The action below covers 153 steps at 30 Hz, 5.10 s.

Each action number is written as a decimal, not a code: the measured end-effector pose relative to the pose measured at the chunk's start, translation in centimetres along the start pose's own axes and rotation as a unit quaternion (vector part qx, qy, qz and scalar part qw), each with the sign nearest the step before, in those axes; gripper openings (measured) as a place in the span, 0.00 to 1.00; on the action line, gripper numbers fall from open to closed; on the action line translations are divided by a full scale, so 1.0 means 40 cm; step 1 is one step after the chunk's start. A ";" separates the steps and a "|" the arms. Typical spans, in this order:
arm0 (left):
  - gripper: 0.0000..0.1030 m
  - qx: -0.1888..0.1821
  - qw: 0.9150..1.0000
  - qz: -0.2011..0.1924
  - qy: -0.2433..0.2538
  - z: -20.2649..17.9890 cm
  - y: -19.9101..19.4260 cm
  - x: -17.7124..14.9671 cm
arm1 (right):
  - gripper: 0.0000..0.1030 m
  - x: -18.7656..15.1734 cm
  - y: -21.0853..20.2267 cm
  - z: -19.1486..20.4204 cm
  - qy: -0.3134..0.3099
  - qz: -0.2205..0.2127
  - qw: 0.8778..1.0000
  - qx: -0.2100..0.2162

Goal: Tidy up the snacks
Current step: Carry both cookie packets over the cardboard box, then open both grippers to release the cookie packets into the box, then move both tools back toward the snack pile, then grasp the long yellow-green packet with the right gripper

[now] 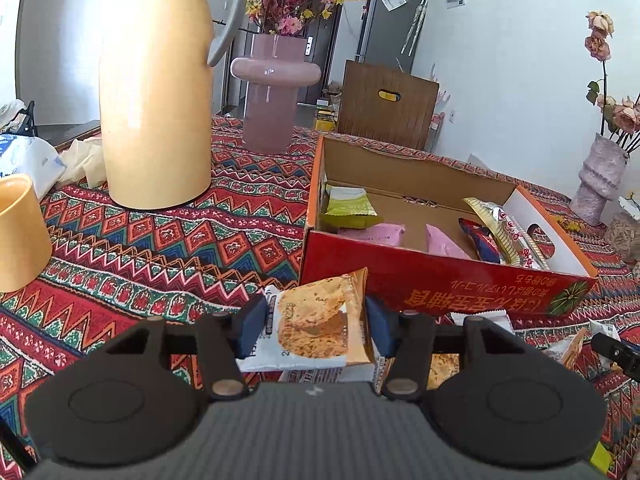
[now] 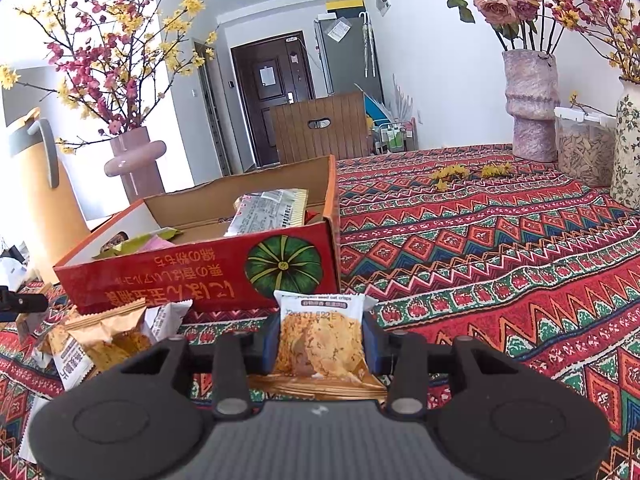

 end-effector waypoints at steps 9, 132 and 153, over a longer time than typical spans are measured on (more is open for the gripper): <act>0.53 0.002 0.999 -0.027 0.029 -0.053 -0.041 0.043 | 0.39 0.059 -0.055 0.046 -0.042 -0.038 0.998 0.004; 1.00 0.023 0.999 -0.019 0.025 -0.061 -0.127 -0.167 | 0.71 -0.109 -0.069 0.181 -0.091 0.072 0.993 0.035; 1.00 0.003 1.000 0.023 0.018 -0.077 -0.093 -0.186 | 0.34 -0.153 -0.047 0.237 -0.150 0.078 0.985 0.030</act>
Point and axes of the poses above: each gripper's, at about its wrist camera, not at the fingertips, and y roughly the way its jaws point, z to its left, x to its top, the point moved 6 cm from there along y, roughly the way its jaws point, and after that the axes turned 14 degrees about z, right-handed, at the moved point
